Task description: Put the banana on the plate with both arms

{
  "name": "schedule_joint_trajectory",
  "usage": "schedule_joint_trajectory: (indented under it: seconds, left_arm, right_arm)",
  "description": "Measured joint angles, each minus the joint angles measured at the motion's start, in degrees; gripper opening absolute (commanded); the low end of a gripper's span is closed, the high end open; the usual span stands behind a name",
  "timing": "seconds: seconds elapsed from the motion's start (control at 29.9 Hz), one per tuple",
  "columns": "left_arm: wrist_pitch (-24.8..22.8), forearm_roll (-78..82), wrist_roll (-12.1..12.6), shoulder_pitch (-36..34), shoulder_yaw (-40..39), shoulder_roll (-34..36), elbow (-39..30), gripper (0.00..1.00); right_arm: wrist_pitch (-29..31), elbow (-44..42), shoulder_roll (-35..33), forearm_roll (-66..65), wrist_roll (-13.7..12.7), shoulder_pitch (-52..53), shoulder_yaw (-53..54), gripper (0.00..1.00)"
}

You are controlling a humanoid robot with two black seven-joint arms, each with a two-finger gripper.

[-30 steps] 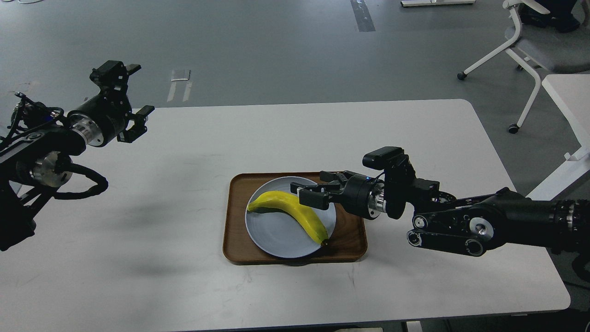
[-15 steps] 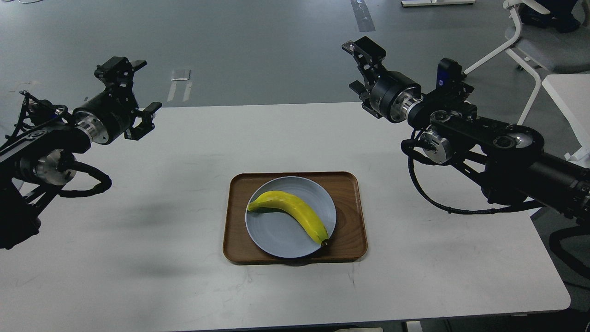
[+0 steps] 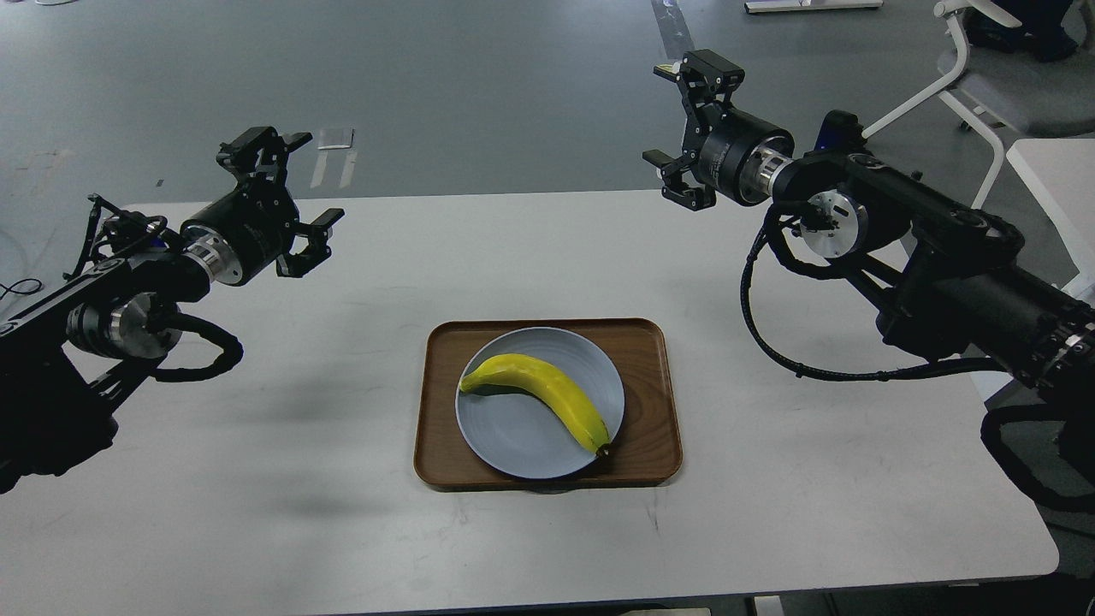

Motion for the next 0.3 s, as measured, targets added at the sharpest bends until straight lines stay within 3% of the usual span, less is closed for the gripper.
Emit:
schedule_joint_trajectory:
  seconds: [0.3]
  left_arm:
    - [0.00,0.00,-0.33,0.44,0.10,0.32,0.01,0.98]
  right_arm:
    - [0.32,0.17,-0.03,-0.07,0.29,-1.44,-1.13,1.00]
